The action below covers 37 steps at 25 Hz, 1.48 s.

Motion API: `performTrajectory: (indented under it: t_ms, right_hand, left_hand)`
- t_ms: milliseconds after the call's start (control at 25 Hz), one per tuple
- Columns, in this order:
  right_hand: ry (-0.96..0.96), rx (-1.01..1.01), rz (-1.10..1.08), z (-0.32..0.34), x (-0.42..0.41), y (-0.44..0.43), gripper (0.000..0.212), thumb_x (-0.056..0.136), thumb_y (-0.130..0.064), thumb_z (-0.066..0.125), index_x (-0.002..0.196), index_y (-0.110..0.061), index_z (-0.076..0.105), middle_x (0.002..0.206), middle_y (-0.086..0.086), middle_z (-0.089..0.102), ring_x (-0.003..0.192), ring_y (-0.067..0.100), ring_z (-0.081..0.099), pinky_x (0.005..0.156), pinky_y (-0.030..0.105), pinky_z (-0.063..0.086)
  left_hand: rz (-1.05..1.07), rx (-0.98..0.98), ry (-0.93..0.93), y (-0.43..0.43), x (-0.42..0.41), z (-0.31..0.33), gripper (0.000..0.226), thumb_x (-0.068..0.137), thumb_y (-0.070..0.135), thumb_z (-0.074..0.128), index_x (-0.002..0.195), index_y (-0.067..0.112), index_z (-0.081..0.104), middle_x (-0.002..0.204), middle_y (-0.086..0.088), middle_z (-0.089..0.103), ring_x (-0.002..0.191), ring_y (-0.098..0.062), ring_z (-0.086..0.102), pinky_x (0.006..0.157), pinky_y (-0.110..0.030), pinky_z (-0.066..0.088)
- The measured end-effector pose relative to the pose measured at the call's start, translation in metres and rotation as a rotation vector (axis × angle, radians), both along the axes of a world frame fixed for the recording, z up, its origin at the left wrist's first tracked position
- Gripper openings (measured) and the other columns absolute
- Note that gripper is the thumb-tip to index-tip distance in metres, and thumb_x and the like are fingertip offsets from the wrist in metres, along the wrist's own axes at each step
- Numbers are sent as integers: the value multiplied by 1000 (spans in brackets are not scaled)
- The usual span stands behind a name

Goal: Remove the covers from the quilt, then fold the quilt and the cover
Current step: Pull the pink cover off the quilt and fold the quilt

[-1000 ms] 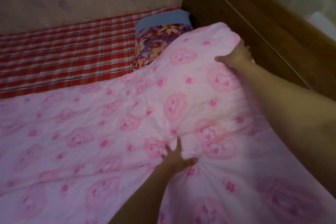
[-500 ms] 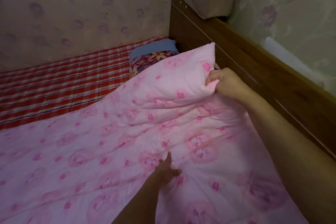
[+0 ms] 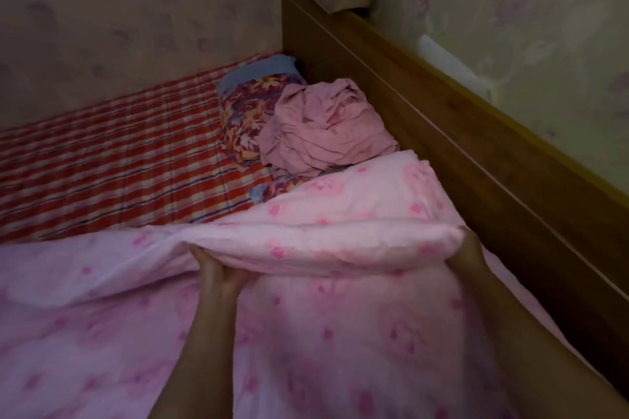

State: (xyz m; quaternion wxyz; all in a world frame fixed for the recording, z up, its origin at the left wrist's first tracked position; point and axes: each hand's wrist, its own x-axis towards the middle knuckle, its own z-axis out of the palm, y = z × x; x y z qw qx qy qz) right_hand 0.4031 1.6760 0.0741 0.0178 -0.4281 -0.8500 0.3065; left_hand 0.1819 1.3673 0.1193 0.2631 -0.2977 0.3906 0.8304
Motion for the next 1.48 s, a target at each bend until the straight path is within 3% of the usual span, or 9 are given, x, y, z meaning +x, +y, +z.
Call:
performTrajectory:
  t_ms: [80,200,280,440,680,960,1200,1360,1480]
  right_hand:
    - [88,-258,-206,15,1,-4,36,95,-14,36,102,-2,69,109,15,65,101,28,60,84,25,41]
    - [186,-689,-285,36,6,-12,30,94,-29,49,71,-10,56,71,6,53,59,16,50,57,20,42]
    - [228,-911,-300,38,17,-36,44,82,-56,61,83,-11,58,71,4,57,65,17,56,65,26,51]
    - [7,-757,-127,45,39,-80,53,71,-27,81,113,-3,57,110,4,64,100,25,61,86,33,50]
    - [36,-271,-322,98,118,8,42,81,-18,72,114,4,59,108,19,63,91,31,60,76,30,43]
    - [-249,-323,-361,14,193,-28,64,91,-47,53,132,2,46,132,18,51,115,34,51,82,32,38]
    - [-237,-240,-383,-2,250,-29,31,90,-39,58,75,-13,53,84,7,54,80,23,51,58,29,33]
    - [-86,-393,-390,-10,247,-47,46,85,-55,57,107,-16,48,105,0,52,94,21,52,72,31,42]
    - [-195,85,-392,-9,225,-59,43,88,-34,60,121,-8,49,125,16,48,109,31,49,88,39,42]
  left_hand:
    - [-7,13,109,-9,11,4,89,69,82,38,133,21,47,124,-8,55,116,-36,48,104,-56,33]
    - [-216,-196,140,-26,34,-5,36,92,40,52,100,5,59,98,-11,67,84,-25,59,79,-38,52]
    - [-336,-464,31,-22,45,-11,18,94,8,48,76,4,52,88,-13,58,66,-20,51,70,-31,53]
    - [-625,-621,6,-12,85,-7,25,93,-1,39,69,2,44,41,-7,52,45,-17,52,37,-20,44]
    - [-1359,-672,122,4,184,-12,28,97,7,40,92,-7,64,66,-14,70,47,-15,66,40,-21,51]
    - [-824,-342,-288,-3,288,-130,25,99,15,47,121,5,49,92,-12,57,80,-21,55,62,-35,51]
    - [-1093,-339,-413,-28,266,-140,8,92,16,55,93,8,56,73,-10,69,70,-20,66,66,-31,45]
    - [-1119,-420,-419,-18,270,-149,16,88,25,61,88,9,56,78,-6,61,69,-18,58,60,-28,42]
    - [-1079,-423,-370,-13,281,-149,19,89,23,62,82,8,54,72,-5,54,50,-13,59,44,-23,48]
